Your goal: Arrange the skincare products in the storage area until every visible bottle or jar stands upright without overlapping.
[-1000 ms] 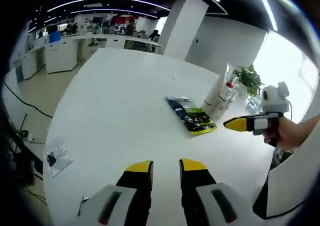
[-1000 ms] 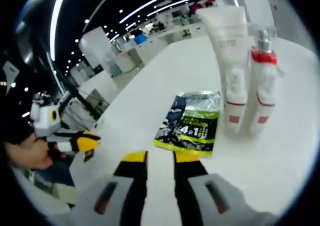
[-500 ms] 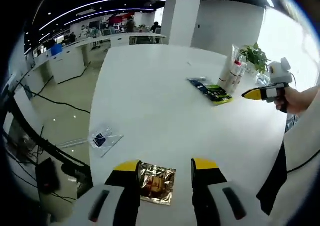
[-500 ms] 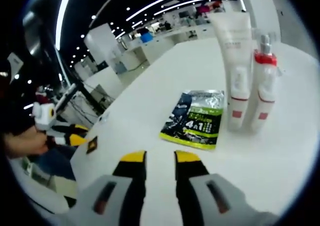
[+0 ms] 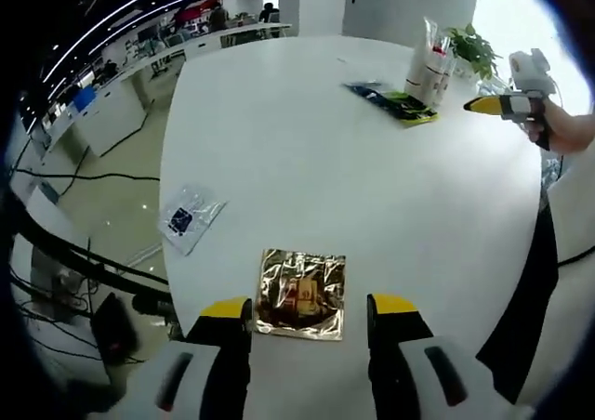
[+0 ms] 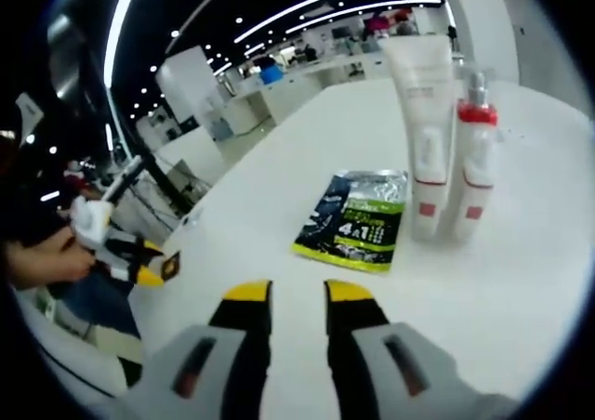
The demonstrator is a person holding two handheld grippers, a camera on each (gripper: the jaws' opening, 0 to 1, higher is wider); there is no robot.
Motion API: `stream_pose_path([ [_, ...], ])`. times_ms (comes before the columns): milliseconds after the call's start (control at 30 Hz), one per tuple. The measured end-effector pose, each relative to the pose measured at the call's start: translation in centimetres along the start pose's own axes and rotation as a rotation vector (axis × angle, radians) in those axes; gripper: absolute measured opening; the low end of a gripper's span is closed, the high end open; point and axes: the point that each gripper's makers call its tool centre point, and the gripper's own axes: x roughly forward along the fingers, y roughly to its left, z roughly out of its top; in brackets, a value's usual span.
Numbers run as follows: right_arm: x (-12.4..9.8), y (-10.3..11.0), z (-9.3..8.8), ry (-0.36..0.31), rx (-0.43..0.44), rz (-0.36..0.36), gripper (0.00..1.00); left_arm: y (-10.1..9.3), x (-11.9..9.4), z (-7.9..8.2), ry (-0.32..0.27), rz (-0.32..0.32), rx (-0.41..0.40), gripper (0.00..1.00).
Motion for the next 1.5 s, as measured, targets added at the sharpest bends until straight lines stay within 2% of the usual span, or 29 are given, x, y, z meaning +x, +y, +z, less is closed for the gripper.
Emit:
stream_pose_path([
  [200,-0.4,-0.1,-0.3,-0.003,0.007,-0.01,0.2,0.5,0.5,0.1,0.011,0.027,0.002,0.48],
  [267,-0.5,-0.2,-0.3,-0.005,0.006,-0.015,0.2,0.5,0.4,0.2,0.019,0.021,0.009,0.46],
  [300,-0.5,-0.2,-0.3,-0.008,0.008,-0.016,0.2,0.5,0.4,0.2,0.021,0.017,0.017,0.41],
  [367,-0.5,-0.2,-0.2,-0.011,0.01,-0.019,0.2,0.5,0.4,0.1,0.024,0.014,0.018,0.41],
  [800,0.4,1.5,-0.7,-0.009,0.004,0.0,0.19,0.7,0.3,0.0,-0.004,0.007,0.007,0.37],
  [1000,0.8,2.3,-0.3,-0.015,-0.001,0.019,0.19,0.6,0.3,0.0,-0.026,0.002,0.007,0.35],
  [1033,0.8,2.5,-0.2,-0.016,-0.003,0.021,0.19,0.6,0.3,0.0,-0.029,-0.002,0.009,0.33],
  [1067,1.0,2.7,-0.1,-0.018,-0.004,0.027,0.19,0.6,0.3,0.1,-0.033,-0.006,0.013,0.23],
  [1100,1.0,3.0,-0.1,-0.018,-0.007,0.032,0.19,0.4,0.3,0.0,-0.029,-0.021,0.024,0.04],
  [1133,1.1,3.1,0.0,-0.019,-0.011,0.035,0.19,-0.4,0.3,-0.3,-0.01,-0.081,0.032,0.05],
  [1167,1.1,3.2,0.0,-0.019,-0.012,0.037,0.19,0.1,0.5,0.4,-0.074,-0.033,-0.016,0.05],
  [1200,1.1,3.4,0.0,-0.018,-0.012,0.043,0.19,0.1,0.2,0.0,-0.06,-0.037,-0.027,0.04],
  [1300,1.2,3.8,0.0,-0.015,-0.018,0.054,0.19,0.0,0.3,0.0,-0.067,-0.047,-0.041,0.04],
  [1367,1.3,4.7,0.0,-0.01,-0.029,0.082,0.19,-0.3,0.3,0.3,-0.089,-0.061,-0.071,0.03],
  [1400,1.4,5.2,0.1,-0.009,-0.032,0.104,0.19,-0.5,0.2,0.2,-0.085,-0.062,-0.065,0.03],
  [1433,1.5,6.4,0.1,0.001,-0.016,0.159,0.19,-0.9,0.2,0.3,-0.09,-0.067,-0.048,0.03],
  [1467,1.6,6.7,0.1,0.004,-0.014,0.167,0.19,-1.1,0.1,0.4,-0.095,-0.069,-0.041,0.03],
  [1500,1.7,7.8,0.1,0.011,-0.023,0.218,0.2,-1.6,-0.1,1.0,-0.122,-0.08,-0.025,0.03],
])
